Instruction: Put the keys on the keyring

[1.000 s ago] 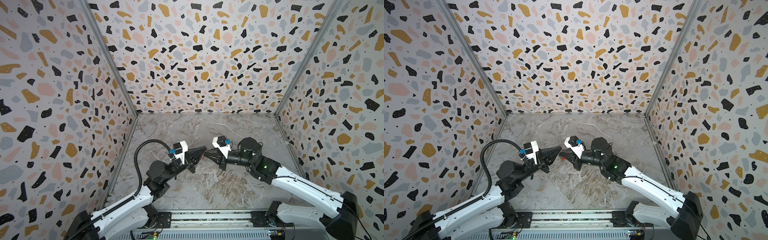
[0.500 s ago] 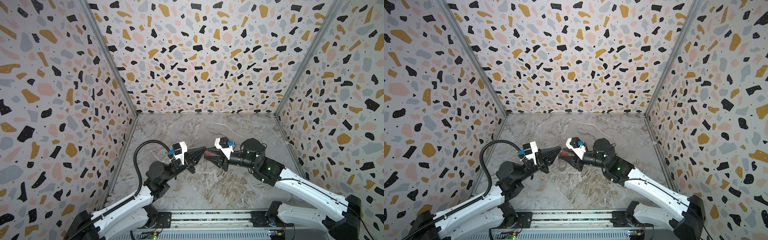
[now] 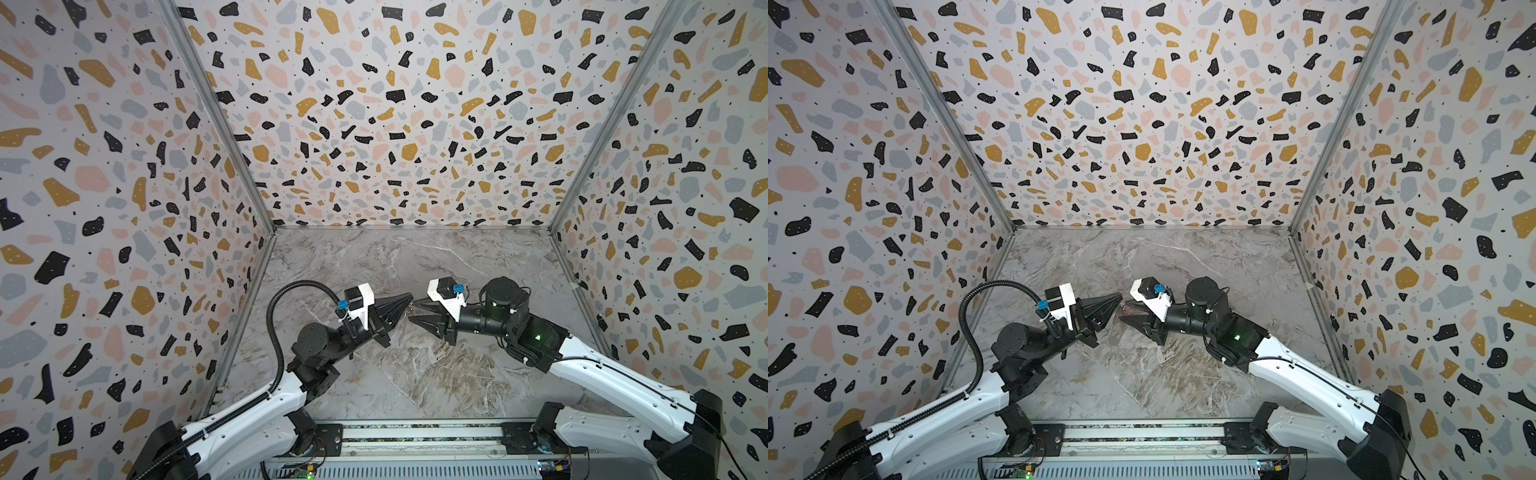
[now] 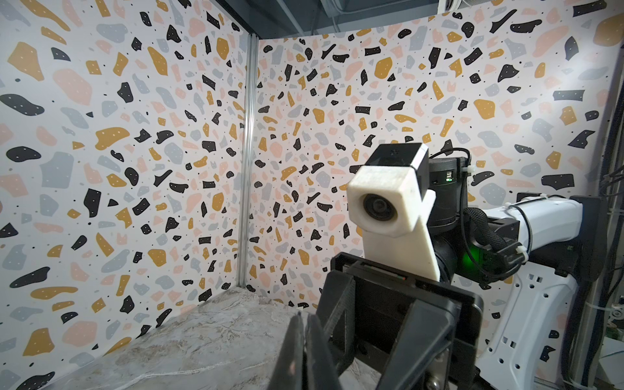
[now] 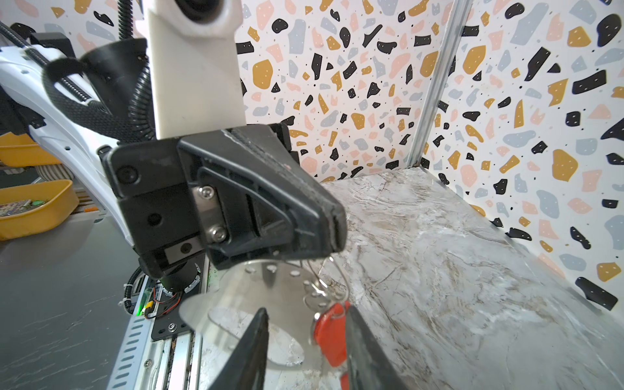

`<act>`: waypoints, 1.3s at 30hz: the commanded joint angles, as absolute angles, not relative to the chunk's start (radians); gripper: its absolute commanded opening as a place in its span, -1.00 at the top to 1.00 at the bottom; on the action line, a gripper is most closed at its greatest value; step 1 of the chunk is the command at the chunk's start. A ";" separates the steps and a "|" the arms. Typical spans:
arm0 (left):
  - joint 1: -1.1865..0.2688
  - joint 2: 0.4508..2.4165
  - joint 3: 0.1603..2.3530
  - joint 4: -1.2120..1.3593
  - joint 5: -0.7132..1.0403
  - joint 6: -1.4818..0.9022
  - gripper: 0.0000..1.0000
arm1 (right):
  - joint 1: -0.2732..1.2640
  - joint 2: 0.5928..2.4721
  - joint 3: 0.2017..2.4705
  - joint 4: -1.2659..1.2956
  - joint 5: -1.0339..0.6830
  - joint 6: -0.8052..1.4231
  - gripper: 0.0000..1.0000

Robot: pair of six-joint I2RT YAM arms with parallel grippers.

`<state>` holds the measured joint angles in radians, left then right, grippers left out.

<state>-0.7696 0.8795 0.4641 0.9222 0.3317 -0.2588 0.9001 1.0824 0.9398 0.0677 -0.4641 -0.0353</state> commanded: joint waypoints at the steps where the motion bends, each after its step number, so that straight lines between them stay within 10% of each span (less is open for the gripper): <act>1: -0.775 0.853 0.457 1.012 0.334 -0.262 1.00 | 0.906 1.093 0.964 0.083 -0.492 -0.039 0.26; 18: -0.774 0.842 0.454 0.985 0.345 -0.258 1.00 | 0.907 1.115 1.028 0.028 -0.476 -0.085 0.99; 39: -0.773 0.840 0.448 0.937 0.383 -0.235 1.00 | 0.907 1.048 1.065 -0.044 -0.340 -0.094 1.00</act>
<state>-0.7700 0.8410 0.4492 0.9127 0.3439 -0.2481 0.9016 1.0752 1.0111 -0.0479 -0.3935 -0.0982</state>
